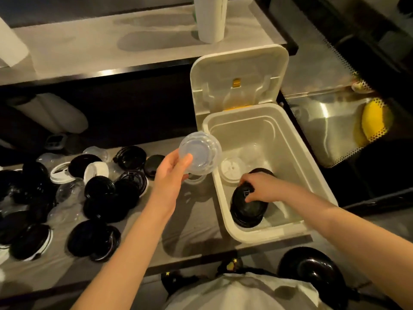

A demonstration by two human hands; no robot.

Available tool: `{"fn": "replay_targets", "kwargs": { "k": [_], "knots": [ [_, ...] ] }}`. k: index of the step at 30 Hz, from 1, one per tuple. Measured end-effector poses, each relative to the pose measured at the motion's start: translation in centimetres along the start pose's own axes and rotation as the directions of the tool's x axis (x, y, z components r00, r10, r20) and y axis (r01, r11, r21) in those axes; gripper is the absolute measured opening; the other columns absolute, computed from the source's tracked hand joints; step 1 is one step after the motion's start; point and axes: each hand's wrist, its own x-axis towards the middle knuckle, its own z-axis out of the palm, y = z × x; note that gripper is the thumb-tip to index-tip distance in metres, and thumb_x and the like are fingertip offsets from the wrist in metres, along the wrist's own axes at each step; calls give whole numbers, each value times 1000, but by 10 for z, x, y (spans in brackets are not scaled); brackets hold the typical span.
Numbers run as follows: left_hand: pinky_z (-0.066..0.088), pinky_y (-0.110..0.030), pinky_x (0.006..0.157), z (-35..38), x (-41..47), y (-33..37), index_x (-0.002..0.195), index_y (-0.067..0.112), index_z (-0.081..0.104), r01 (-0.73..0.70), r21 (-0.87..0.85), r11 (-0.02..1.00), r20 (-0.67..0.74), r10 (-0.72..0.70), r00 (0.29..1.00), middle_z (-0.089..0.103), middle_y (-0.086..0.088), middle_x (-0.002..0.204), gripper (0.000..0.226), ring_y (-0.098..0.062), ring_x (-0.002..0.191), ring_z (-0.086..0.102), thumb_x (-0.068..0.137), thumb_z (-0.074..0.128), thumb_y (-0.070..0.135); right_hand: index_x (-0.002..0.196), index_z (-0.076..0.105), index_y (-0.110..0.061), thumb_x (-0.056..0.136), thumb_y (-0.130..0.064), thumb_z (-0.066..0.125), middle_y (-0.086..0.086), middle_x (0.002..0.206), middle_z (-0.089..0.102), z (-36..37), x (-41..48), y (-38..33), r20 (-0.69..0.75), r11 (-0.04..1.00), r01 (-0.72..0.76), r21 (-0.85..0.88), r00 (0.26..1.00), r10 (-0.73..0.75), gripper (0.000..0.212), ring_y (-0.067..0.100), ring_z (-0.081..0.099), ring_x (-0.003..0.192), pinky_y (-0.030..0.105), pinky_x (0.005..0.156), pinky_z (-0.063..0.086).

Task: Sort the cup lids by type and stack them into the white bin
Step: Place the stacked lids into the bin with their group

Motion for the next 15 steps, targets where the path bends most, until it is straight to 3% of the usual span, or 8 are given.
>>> {"fn": "replay_targets", "kwargs": {
  "k": [4,6,8,12,15],
  "knots": [
    [46,-21,78,-2,3,1,121,20,55,-5,-7,1000,10,5,1000,62,9,107,50,-8,100,60,76,67,39,127,53,-18,81,-27,70,5,127,54,14,10,-13,85,970,106,-221,992,-89,50,24,50,115,38,94,46],
    [46,-20,76,0,3,-1,122,19,55,-10,12,1000,22,10,1000,62,8,108,51,-7,98,60,75,63,40,129,53,-19,83,-28,67,6,127,49,16,12,-15,95,912,126,-390,991,-96,49,26,44,117,41,90,47],
    [46,-18,73,27,-7,-7,125,17,53,-34,15,999,-60,35,998,61,7,109,48,-7,97,59,82,64,36,132,51,-19,86,-29,64,8,129,45,13,9,5,95,816,191,-545,981,-166,49,28,40,118,41,86,48],
    [45,-18,75,28,-10,-8,127,16,52,-29,27,999,-61,31,998,60,6,113,36,-6,100,57,92,50,25,131,52,-15,91,-27,58,11,129,46,19,18,-1,92,776,174,-607,985,-148,42,31,46,116,37,75,43],
    [46,-17,76,30,-11,-10,125,17,53,-20,42,999,-59,23,998,60,9,110,35,-3,99,57,92,51,26,131,52,-16,93,-27,54,10,130,47,23,20,2,146,837,139,-529,987,-71,40,31,52,113,40,82,48]
  ]
}}
